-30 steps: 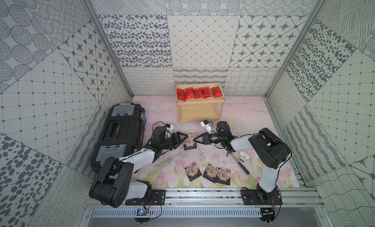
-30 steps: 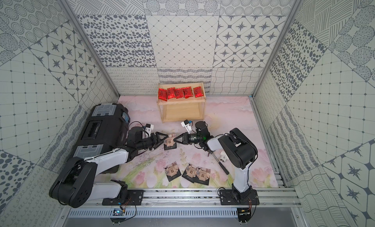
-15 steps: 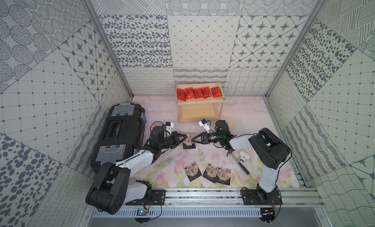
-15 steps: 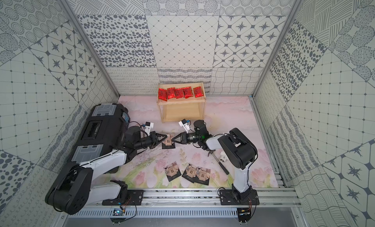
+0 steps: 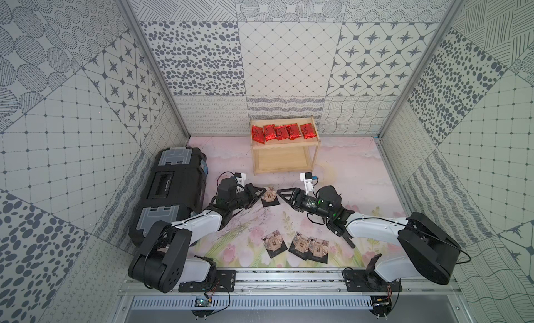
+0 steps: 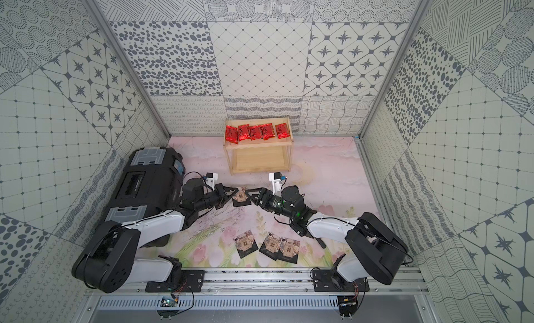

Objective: Place the tea bags on the shelf by color
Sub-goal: Pick up the tea bag from the center of the board.

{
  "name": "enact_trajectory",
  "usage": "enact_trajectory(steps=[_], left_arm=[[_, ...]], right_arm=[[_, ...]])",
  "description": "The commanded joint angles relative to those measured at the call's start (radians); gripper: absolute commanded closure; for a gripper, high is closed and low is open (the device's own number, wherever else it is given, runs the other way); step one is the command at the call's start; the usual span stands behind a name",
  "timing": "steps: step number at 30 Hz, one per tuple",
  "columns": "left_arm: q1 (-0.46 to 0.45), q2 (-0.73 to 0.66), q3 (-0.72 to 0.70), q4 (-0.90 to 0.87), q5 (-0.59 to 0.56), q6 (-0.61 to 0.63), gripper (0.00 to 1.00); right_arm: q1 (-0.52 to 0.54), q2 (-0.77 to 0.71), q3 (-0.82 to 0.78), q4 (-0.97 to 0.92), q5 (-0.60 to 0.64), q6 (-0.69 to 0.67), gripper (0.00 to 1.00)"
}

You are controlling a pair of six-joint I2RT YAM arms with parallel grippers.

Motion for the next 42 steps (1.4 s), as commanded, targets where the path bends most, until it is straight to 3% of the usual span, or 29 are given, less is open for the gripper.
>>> enact_trajectory(steps=[1, 6, 11, 17, 31, 40, 42], left_arm=[[-0.010, -0.018, 0.011, 0.194, -0.113, -0.093, 1.00], [-0.009, -0.019, 0.011, 0.267, -0.104, -0.107, 1.00], [-0.004, 0.047, 0.020, 0.377, -0.082, -0.172, 1.00], [0.003, 0.148, 0.033, 0.522, -0.047, -0.260, 1.00], [0.005, 0.137, 0.024, 0.524, -0.029, -0.254, 1.00], [0.002, 0.120, 0.020, 0.500, -0.021, -0.230, 1.00], [0.002, 0.115, 0.019, 0.489, -0.023, -0.223, 1.00]], right_arm=[[0.029, 0.003, -0.042, 0.067, 0.192, 0.094, 0.27], [0.039, 0.141, -0.068, 0.275, 0.179, 0.196, 0.27], [0.029, 0.322, 0.007, 0.453, 0.118, 0.252, 0.28], [0.004, 0.467, 0.061, 0.621, 0.102, 0.306, 0.43], [-0.025, 0.501, 0.104, 0.627, 0.080, 0.294, 0.80], [-0.032, 0.513, 0.125, 0.627, 0.062, 0.293, 0.84], [-0.033, 0.514, 0.126, 0.627, 0.065, 0.295, 0.89]])
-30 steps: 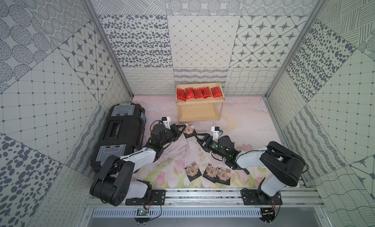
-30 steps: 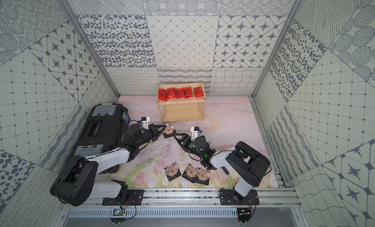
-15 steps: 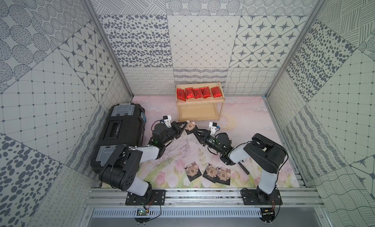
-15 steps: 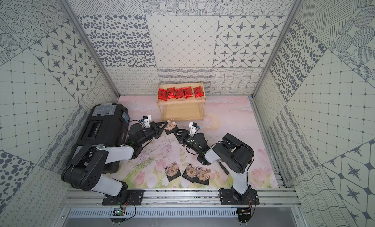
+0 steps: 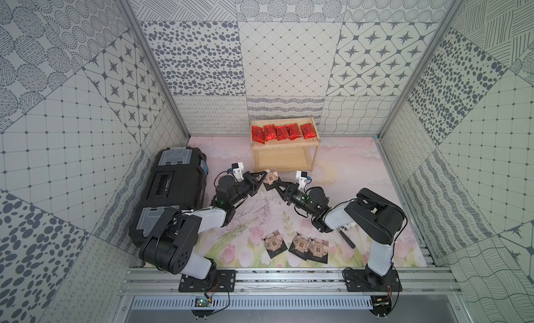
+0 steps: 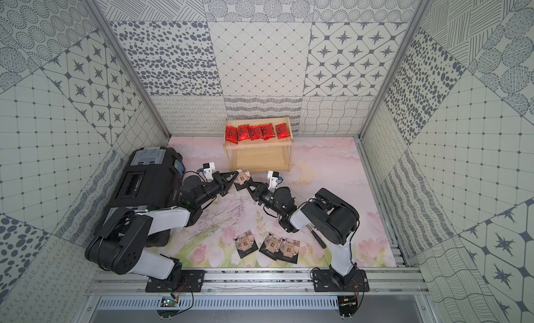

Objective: Place the tea bags on the shelf by color
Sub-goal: Pick up the tea bag from the center of the board, then place the tea bag on the shelf.

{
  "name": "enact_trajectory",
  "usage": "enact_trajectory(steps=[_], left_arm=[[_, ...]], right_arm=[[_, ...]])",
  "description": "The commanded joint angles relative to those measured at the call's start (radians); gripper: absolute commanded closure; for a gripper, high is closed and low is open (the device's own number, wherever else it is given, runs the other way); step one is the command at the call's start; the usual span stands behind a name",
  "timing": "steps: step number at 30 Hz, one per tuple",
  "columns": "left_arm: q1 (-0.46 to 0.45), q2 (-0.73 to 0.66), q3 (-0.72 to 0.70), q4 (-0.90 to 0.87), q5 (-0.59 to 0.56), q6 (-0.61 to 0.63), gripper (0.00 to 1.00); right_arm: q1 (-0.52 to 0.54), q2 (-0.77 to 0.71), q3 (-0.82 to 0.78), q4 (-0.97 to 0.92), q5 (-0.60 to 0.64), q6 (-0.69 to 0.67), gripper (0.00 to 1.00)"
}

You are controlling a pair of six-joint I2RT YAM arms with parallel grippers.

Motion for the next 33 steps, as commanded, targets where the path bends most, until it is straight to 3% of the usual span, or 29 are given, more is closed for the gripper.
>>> enact_trajectory(steps=[1, 4, 5, 7, 9, 12, 14, 17, 27, 33], left_arm=[[0.002, -0.018, 0.000, 0.040, 0.030, 0.023, 1.00], [0.003, -0.030, 0.003, 0.017, 0.032, 0.038, 1.00], [0.004, -0.042, 0.007, -0.024, 0.034, 0.055, 0.93], [0.017, -0.087, 0.019, -0.133, 0.046, 0.106, 0.62], [0.040, -0.167, 0.042, -0.328, 0.048, 0.177, 0.38], [0.059, -0.297, 0.127, -0.747, -0.020, 0.350, 0.24], [0.062, -0.358, 0.169, -0.940, -0.083, 0.440, 0.22], [0.069, -0.386, 0.181, -1.048, -0.120, 0.449, 0.23], [0.097, -0.373, 0.273, -1.245, -0.104, 0.525, 0.23], [0.096, -0.387, 0.274, -1.270, -0.119, 0.537, 0.22]], right_arm=[[-0.004, 0.016, 0.018, 0.047, -0.007, -0.011, 0.93], [-0.007, 0.018, 0.016, 0.042, 0.001, -0.017, 1.00], [-0.008, 0.017, 0.018, 0.035, 0.003, -0.021, 1.00], [-0.019, 0.021, 0.024, 0.004, 0.012, -0.042, 1.00], [-0.035, 0.033, 0.039, -0.027, 0.028, -0.073, 1.00], [-0.064, 0.064, 0.077, -0.082, 0.075, -0.135, 1.00], [-0.077, 0.084, 0.120, -0.140, 0.108, -0.188, 1.00], [-0.085, 0.120, 0.207, -0.228, 0.152, -0.247, 1.00], [-0.065, 0.324, 0.538, -0.438, 0.273, -0.295, 1.00], [-0.046, 0.439, 0.710, -0.541, 0.309, -0.305, 1.00]])
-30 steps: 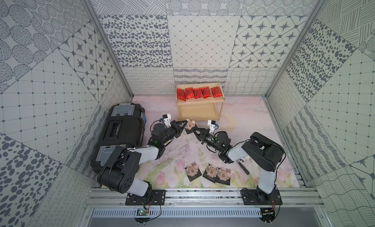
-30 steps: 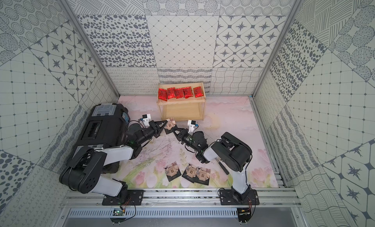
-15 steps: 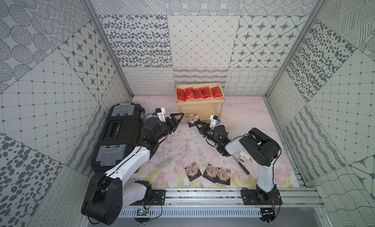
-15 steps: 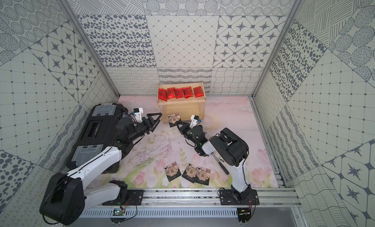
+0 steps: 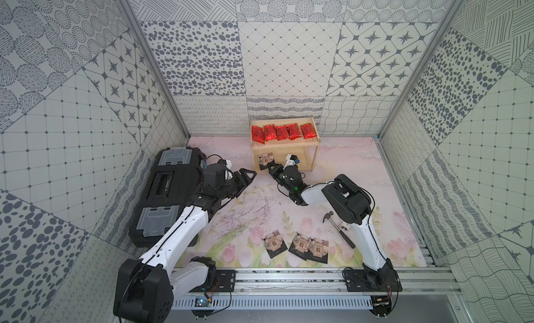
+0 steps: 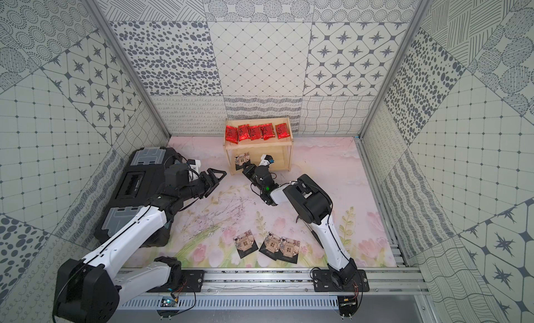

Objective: Place the tea bags on the shelf by color
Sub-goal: Place the tea bag on the shelf.

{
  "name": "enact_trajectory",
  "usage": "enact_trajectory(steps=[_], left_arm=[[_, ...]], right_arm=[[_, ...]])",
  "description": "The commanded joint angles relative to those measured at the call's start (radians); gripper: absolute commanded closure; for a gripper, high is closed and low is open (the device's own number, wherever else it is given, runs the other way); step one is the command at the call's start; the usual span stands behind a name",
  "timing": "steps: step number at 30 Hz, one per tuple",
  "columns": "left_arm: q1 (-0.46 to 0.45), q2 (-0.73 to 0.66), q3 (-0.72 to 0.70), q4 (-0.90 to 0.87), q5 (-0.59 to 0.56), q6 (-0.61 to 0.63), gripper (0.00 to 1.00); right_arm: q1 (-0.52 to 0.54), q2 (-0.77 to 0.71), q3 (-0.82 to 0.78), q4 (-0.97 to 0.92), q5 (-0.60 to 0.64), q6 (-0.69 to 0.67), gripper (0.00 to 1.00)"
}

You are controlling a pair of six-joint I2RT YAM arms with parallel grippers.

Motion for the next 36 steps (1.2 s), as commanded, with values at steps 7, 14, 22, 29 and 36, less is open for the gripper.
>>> enact_trajectory(steps=[7, 14, 22, 29, 36], left_arm=[[0.001, -0.012, 0.002, -0.141, -0.010, 0.088, 0.22], [0.001, -0.018, -0.004, -0.138, -0.006, 0.094, 0.22], [0.001, -0.025, -0.008, -0.134, -0.005, 0.098, 0.22], [0.001, -0.030, -0.013, -0.120, 0.004, 0.097, 0.22], [0.001, -0.035, -0.016, -0.112, 0.009, 0.096, 0.22]], right_arm=[[0.014, 0.104, 0.165, -0.118, 0.068, -0.044, 1.00], [0.022, 0.126, 0.194, -0.150, 0.094, -0.053, 1.00], [0.030, 0.145, 0.219, -0.172, 0.108, -0.059, 0.96], [0.039, 0.149, 0.223, -0.189, 0.116, -0.055, 0.83], [0.044, 0.134, 0.208, -0.199, 0.109, -0.054, 0.68]])
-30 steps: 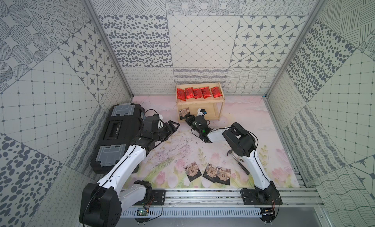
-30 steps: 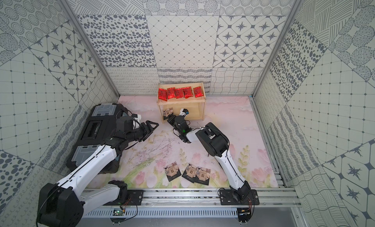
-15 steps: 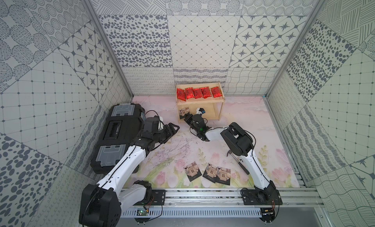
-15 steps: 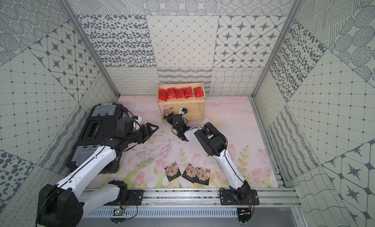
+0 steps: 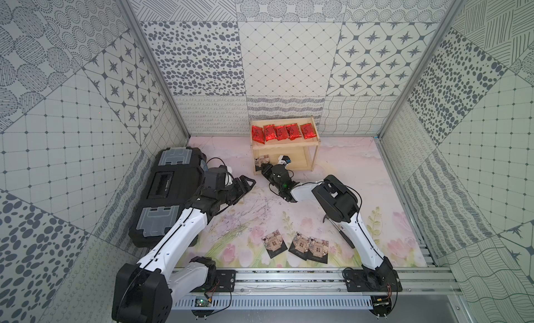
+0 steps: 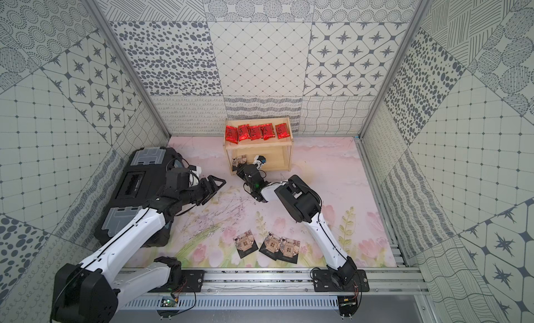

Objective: Place the tea bags on the shelf by color
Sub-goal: Place the tea bag on the shelf.

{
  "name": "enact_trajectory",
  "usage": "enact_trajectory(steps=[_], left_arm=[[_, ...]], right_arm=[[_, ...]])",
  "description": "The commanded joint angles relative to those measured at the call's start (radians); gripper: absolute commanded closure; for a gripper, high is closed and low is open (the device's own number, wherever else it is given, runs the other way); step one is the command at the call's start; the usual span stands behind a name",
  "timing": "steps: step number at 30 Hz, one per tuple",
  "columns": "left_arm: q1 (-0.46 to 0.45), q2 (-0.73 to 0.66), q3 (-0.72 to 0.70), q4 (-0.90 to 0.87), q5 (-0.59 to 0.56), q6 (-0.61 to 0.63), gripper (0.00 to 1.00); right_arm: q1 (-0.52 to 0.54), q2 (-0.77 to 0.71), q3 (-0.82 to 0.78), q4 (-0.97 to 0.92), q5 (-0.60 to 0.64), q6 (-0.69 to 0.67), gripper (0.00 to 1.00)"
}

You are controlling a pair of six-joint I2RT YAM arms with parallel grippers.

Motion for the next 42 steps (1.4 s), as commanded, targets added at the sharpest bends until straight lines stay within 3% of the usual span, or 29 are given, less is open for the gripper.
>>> enact_trajectory(steps=[1, 7, 19, 36, 42], left_arm=[[0.002, -0.008, -0.003, 0.015, 0.010, 0.036, 0.22], [0.002, -0.008, -0.006, 0.026, 0.014, 0.031, 0.22], [0.002, -0.014, -0.005, 0.029, 0.014, 0.029, 0.22], [-0.001, -0.018, 0.001, 0.022, 0.011, 0.031, 0.22], [0.000, -0.020, 0.003, 0.021, 0.011, 0.031, 0.22]], right_arm=[[0.008, 0.000, 0.003, -0.021, 0.003, -0.012, 0.65], [0.008, -0.057, -0.014, -0.138, -0.004, 0.020, 0.47], [0.004, -0.114, 0.009, -0.348, -0.049, 0.062, 0.34], [-0.003, -0.055, 0.126, -0.504, -0.150, 0.072, 0.33], [-0.006, -0.048, 0.231, -0.719, -0.181, 0.027, 0.32]])
